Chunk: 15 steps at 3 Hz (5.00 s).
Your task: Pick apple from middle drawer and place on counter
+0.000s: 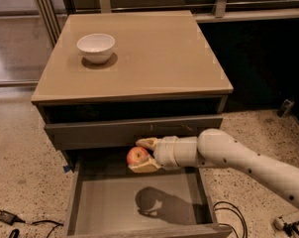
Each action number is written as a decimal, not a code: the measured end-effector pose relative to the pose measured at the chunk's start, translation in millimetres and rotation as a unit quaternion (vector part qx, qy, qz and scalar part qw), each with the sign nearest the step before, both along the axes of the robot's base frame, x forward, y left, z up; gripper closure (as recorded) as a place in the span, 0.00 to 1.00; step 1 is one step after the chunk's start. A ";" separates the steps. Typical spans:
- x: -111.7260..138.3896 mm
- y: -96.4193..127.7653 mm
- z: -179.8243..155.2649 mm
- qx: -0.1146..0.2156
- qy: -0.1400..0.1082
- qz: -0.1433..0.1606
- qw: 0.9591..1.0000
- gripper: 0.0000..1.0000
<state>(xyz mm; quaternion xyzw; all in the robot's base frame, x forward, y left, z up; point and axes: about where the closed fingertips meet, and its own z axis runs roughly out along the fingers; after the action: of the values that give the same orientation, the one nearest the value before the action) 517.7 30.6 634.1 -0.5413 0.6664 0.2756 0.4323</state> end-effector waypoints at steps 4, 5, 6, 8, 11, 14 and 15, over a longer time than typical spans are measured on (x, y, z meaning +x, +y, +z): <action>10.7 -60.2 246.6 -0.045 -0.077 -0.002 0.996 1.00; 10.7 -60.2 246.6 -0.045 -0.077 -0.002 0.996 1.00; 37.4 -56.3 253.7 -0.044 -0.091 0.004 0.995 1.00; 122.3 -44.2 243.7 -0.034 -0.089 0.005 0.995 1.00; 154.4 -41.0 224.3 -0.031 -0.062 0.000 0.998 0.85; 154.4 -40.9 224.3 -0.031 -0.062 0.000 0.998 0.15; 154.4 -40.8 224.3 -0.031 -0.062 0.000 0.998 0.00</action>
Offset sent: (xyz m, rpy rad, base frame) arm 0.0186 -0.0463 0.1712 -0.0583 -0.0777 0.0284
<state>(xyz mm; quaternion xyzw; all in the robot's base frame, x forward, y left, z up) 672.1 -10.2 858.4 -0.5708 0.6460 0.2209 0.4561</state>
